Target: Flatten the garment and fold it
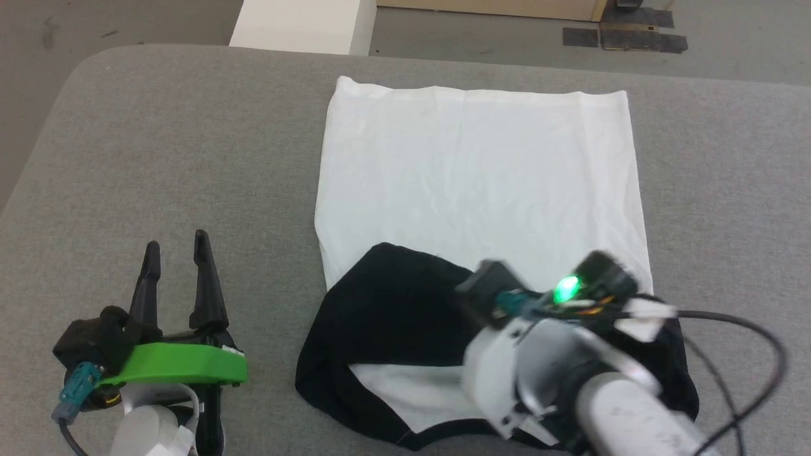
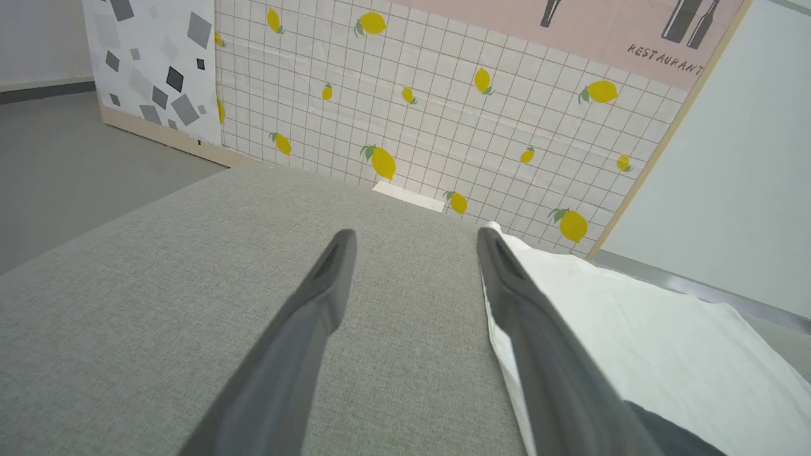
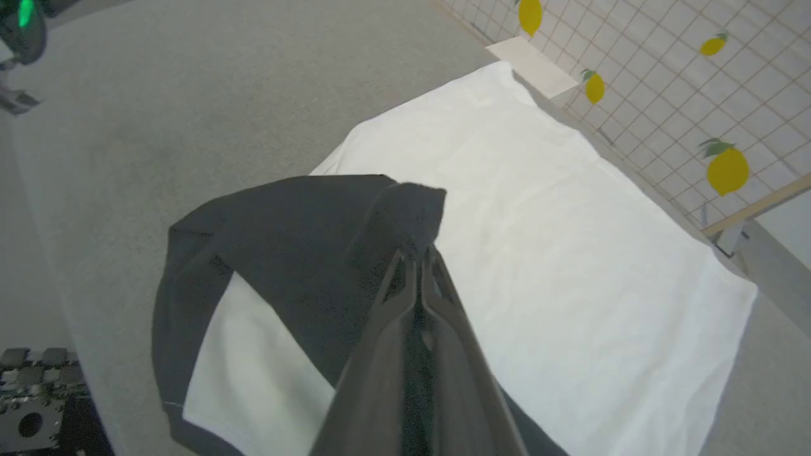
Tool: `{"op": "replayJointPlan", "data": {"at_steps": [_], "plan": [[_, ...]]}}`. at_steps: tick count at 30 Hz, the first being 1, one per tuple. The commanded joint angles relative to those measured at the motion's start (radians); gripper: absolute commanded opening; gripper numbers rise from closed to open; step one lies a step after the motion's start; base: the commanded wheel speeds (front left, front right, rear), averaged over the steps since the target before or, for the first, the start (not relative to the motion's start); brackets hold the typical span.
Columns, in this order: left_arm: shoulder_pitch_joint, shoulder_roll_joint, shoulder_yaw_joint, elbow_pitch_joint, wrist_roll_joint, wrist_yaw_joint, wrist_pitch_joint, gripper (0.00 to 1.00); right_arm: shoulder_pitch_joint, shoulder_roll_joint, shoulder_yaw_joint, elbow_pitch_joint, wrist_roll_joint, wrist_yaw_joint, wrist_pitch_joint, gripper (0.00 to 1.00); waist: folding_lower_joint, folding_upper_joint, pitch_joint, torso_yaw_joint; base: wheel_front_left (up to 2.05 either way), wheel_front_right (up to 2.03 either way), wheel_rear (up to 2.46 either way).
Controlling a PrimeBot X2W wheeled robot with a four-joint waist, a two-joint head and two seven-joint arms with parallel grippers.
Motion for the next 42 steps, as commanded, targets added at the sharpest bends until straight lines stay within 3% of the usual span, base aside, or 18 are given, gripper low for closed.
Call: {"op": "replayJointPlan", "data": {"at_steps": [1, 9, 10, 11, 12, 19, 27, 33, 42], "plan": [[-0.003, 0.002, -0.003, 0.004, -0.008, -0.005, -0.002, 1.00, -0.020, 0.017, 0.030, 0.048, 0.008, -0.002, -0.021, 0.00, 0.0001, 0.0000, 0.005, 0.011, 0.00, 0.00, 0.00], [-0.012, -0.002, -0.017, 0.025, -0.011, -0.011, -0.004, 1.00, -0.066, 0.081, 0.172, 0.376, 0.039, -0.002, -0.102, 0.00, 0.0001, 0.0000, 0.005, 0.040, 0.00, 0.00, 0.00], [-0.012, -0.002, -0.018, 0.027, -0.011, -0.011, -0.004, 1.00, -0.070, 0.085, 0.179, 0.407, 0.043, -0.002, -0.107, 0.29, 0.0001, 0.0000, 0.004, 0.043, 0.00, 0.00, 0.00], [-0.012, -0.002, -0.018, 0.027, -0.011, -0.012, -0.004, 1.00, -0.071, 0.087, 0.183, 0.427, 0.049, -0.002, -0.107, 0.84, 0.0001, 0.0000, 0.004, 0.044, 0.00, 0.00, 0.00], [-0.011, -0.002, -0.018, 0.028, -0.011, -0.012, -0.004, 1.00, -0.071, 0.091, 0.179, 0.445, 0.062, -0.002, -0.109, 1.00, 0.0001, 0.0000, 0.003, 0.044, 0.00, 0.00, 0.00], [0.004, 0.000, -0.017, 0.032, -0.005, -0.013, -0.004, 1.00, -0.059, 0.099, 0.088, 0.381, 0.133, -0.002, -0.176, 1.00, 0.0001, 0.0000, -0.020, 0.021, 0.00, 0.00, 0.00], [0.004, 0.043, -0.035, 0.012, 0.008, -0.023, 0.023, 1.00, 0.067, 0.107, -0.237, 0.087, 0.106, -0.002, -0.323, 1.00, 0.0001, 0.0000, -0.024, -0.048, 0.00, 0.00, 0.00], [-0.092, 0.136, -0.095, 0.008, 0.036, -0.046, 0.087, 1.00, 0.129, 0.115, -0.459, 0.001, 0.087, -0.002, -0.456, 1.00, 0.0001, 0.0000, 0.025, -0.106, 0.00, 0.00, 0.00], [-0.396, 0.346, -0.245, 0.095, -0.019, -0.061, 0.269, 1.00, 0.092, 0.116, -0.566, 0.046, 0.088, -0.002, -0.561, 1.00, 0.0001, 0.0000, 0.176, -0.180, 0.00, 0.00, 0.00]]}}
